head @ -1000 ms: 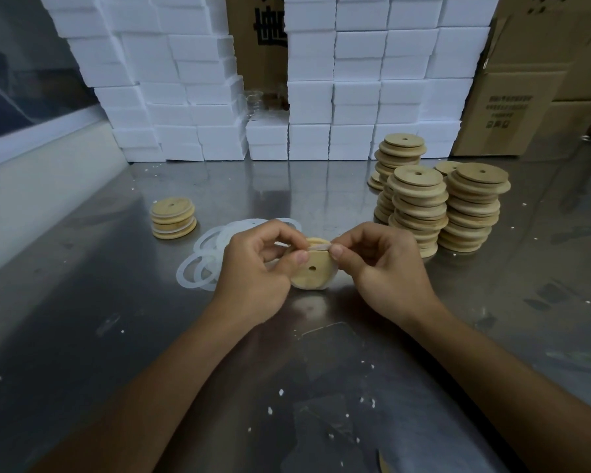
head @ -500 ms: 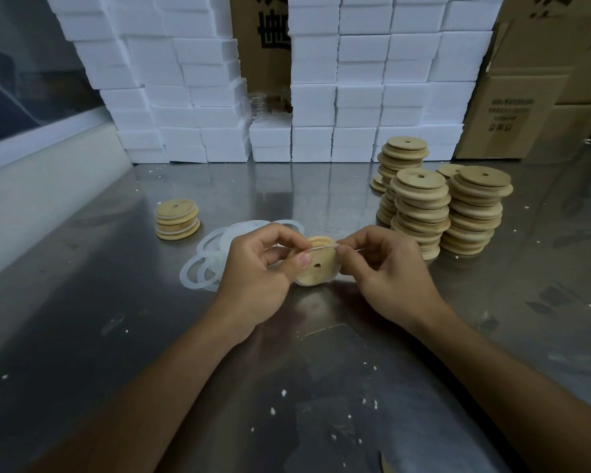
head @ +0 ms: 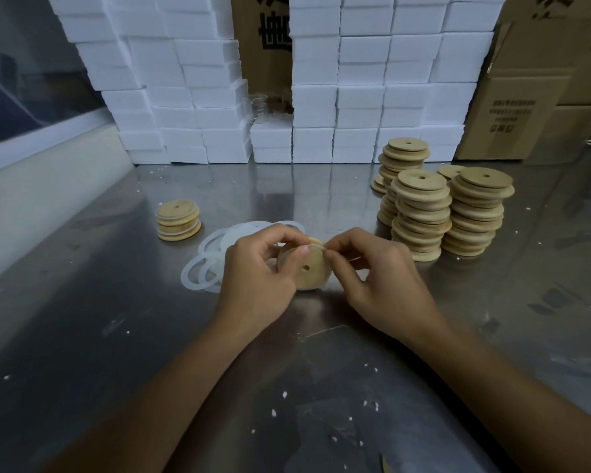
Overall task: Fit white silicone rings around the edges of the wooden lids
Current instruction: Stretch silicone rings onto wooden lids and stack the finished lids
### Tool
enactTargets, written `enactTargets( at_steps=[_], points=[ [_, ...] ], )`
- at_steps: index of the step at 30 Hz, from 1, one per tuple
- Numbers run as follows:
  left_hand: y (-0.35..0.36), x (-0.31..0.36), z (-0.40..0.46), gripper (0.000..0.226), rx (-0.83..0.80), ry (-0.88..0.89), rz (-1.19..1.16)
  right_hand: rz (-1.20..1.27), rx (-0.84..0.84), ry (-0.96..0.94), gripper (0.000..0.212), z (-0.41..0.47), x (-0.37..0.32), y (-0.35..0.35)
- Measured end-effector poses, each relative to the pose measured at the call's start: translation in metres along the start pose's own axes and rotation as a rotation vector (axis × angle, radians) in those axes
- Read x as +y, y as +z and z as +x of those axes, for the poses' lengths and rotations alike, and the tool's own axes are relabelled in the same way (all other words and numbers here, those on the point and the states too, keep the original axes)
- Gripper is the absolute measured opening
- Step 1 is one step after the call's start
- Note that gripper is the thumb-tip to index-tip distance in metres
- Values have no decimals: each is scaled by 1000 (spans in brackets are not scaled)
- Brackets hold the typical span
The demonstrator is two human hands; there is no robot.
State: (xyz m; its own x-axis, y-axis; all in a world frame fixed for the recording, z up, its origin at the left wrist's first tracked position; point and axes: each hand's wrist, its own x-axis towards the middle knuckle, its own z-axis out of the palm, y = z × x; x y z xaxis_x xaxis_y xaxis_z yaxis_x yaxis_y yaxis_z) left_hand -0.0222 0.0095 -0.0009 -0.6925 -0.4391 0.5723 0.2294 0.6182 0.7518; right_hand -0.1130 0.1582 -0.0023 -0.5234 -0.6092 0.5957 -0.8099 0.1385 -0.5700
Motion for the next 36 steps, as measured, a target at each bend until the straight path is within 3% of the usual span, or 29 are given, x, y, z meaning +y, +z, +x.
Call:
enactTargets(
  at_steps=[8,12,21,32,36],
  points=[
    [4,1,0,30,50,-90,-158,183,69,193,4,0,3,6],
    [3,2,0,27,31,-53,-144,234,143,221,5,0,3,4],
    [2,-1,0,30,-35,-65,-94,446,131,352,8,4,6,1],
    [-2,-5,0,17,-37,-99,-33,301,15,252,3,2,7,3],
    [-2,-4,0,29,-38,-88,-44,212,115,130,7,-1,6,4]
  ],
)
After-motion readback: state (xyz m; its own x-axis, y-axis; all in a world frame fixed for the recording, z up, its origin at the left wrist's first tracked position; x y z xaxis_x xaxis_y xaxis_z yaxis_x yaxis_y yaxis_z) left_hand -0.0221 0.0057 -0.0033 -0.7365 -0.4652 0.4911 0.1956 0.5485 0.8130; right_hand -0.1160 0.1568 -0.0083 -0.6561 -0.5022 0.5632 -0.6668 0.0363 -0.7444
